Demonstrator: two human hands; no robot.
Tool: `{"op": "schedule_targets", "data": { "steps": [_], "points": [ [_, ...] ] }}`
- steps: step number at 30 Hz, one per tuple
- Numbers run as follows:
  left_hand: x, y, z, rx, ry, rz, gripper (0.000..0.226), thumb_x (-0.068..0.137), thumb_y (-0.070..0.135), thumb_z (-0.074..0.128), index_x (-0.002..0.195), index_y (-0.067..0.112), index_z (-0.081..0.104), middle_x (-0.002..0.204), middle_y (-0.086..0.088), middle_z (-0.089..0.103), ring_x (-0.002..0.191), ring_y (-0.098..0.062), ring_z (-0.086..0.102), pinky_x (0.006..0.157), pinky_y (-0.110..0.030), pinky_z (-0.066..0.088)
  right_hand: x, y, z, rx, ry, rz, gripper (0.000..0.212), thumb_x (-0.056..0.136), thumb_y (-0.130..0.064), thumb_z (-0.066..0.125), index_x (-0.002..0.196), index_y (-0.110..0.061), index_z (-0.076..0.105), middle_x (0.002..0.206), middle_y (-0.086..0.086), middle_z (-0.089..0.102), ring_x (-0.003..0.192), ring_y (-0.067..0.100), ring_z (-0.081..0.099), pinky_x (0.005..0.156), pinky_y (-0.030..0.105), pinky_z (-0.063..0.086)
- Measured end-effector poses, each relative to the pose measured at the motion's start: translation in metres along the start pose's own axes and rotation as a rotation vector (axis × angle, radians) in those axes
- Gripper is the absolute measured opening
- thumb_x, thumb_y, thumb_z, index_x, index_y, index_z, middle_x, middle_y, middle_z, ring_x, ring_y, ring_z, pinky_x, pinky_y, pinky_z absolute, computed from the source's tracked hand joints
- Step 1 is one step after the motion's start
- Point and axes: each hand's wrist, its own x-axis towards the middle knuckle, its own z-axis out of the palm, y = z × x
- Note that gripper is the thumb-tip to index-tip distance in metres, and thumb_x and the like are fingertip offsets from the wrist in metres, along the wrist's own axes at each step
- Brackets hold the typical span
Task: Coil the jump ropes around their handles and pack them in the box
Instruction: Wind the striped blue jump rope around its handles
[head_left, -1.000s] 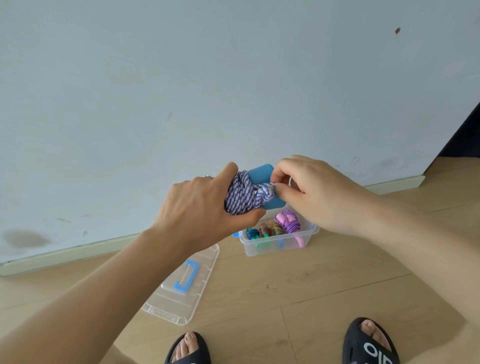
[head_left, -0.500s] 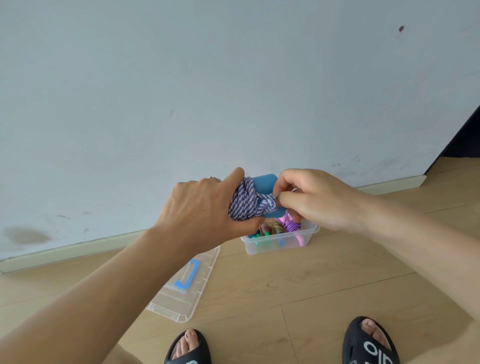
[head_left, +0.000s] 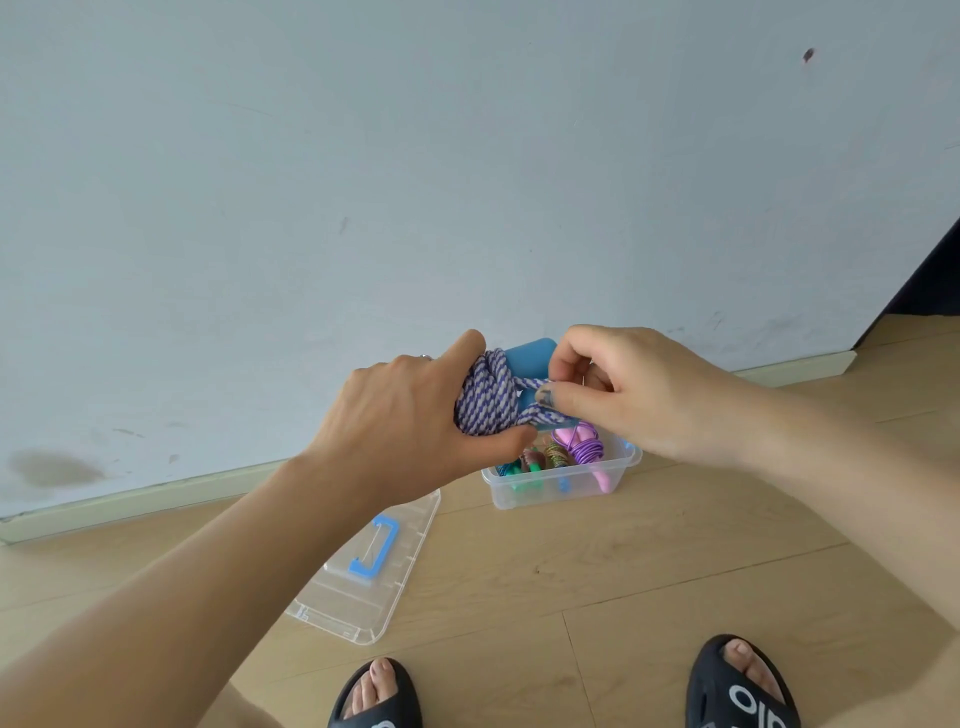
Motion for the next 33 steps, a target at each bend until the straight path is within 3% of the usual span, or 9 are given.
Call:
{"op": "schedule_targets", "data": {
  "steps": [2,4,11,17,20,29,33],
  "points": [
    [0.0,0.001,0.0,-0.056,-0.026,-0.037,0.063,0.068,0.085,0.044,0.095,0.028,0.04,0.058,0.006,0.053,0.056,-0.017,0.055,0.053,-0.032,0.046,-0.001,0.0,0.0,-0.064,0.024,-0.051,0.012,0.091,-0.04,0.055,0.084,-0.031,0.053,0.074,-0.013,0.057,0.055,0.009,0.057,0.055,0.034,0.052],
    [0.0,0.001,0.001,-0.108,-0.047,-0.068,0.062,0.067,0.084,0.044,0.095,0.029,0.04,0.059,0.006,0.055,0.059,-0.018,0.056,0.055,-0.033,0.047,-0.002,-0.001,0.001,-0.135,0.041,-0.12,0.014,0.09,-0.044,0.047,0.087,-0.03,0.05,0.085,-0.012,0.053,0.061,0.015,0.058,0.056,0.047,0.054],
    [0.003,0.007,0.002,-0.273,-0.115,-0.149,0.054,0.068,0.081,0.049,0.093,0.034,0.041,0.064,0.007,0.058,0.062,-0.014,0.058,0.059,-0.034,0.049,-0.002,-0.002,0.002,-0.298,0.145,-0.268,0.02,0.094,-0.042,0.036,0.089,-0.025,0.045,0.09,-0.009,0.046,0.067,0.025,0.057,0.054,0.046,0.052],
    [0.009,0.01,0.003,-0.238,-0.025,-0.129,0.065,0.068,0.092,0.04,0.093,0.032,0.044,0.059,0.007,0.058,0.06,-0.012,0.058,0.059,-0.035,0.05,-0.004,-0.004,0.002,-0.259,0.217,-0.242,0.019,0.093,-0.036,0.04,0.092,-0.019,0.049,0.091,-0.009,0.047,0.07,0.019,0.051,0.061,0.043,0.049],
    [0.009,0.013,0.003,-0.268,-0.012,-0.154,0.063,0.071,0.09,0.041,0.092,0.03,0.044,0.058,0.006,0.057,0.059,-0.013,0.058,0.058,-0.034,0.048,-0.005,-0.003,0.003,-0.276,0.25,-0.25,0.012,0.094,-0.027,0.046,0.094,-0.015,0.05,0.092,-0.005,0.048,0.071,0.018,0.049,0.066,0.035,0.042],
    [0.011,0.015,0.002,-0.232,0.002,-0.162,0.061,0.072,0.087,0.039,0.09,0.029,0.043,0.058,0.005,0.056,0.058,-0.014,0.056,0.054,-0.033,0.044,-0.005,-0.001,-0.01,-0.296,0.144,-0.252,0.009,0.091,-0.015,0.055,0.099,-0.018,0.053,0.09,-0.013,0.043,0.071,0.011,0.049,0.068,0.03,0.041],
    [0.012,0.014,0.001,-0.168,0.018,-0.144,0.062,0.071,0.087,0.037,0.09,0.029,0.044,0.057,0.004,0.055,0.057,-0.015,0.056,0.055,-0.033,0.044,-0.004,-0.001,-0.01,-0.372,0.132,-0.284,0.003,0.095,-0.016,0.05,0.098,-0.015,0.05,0.093,-0.006,0.045,0.072,0.025,0.054,0.069,0.043,0.046]
  ]
}}
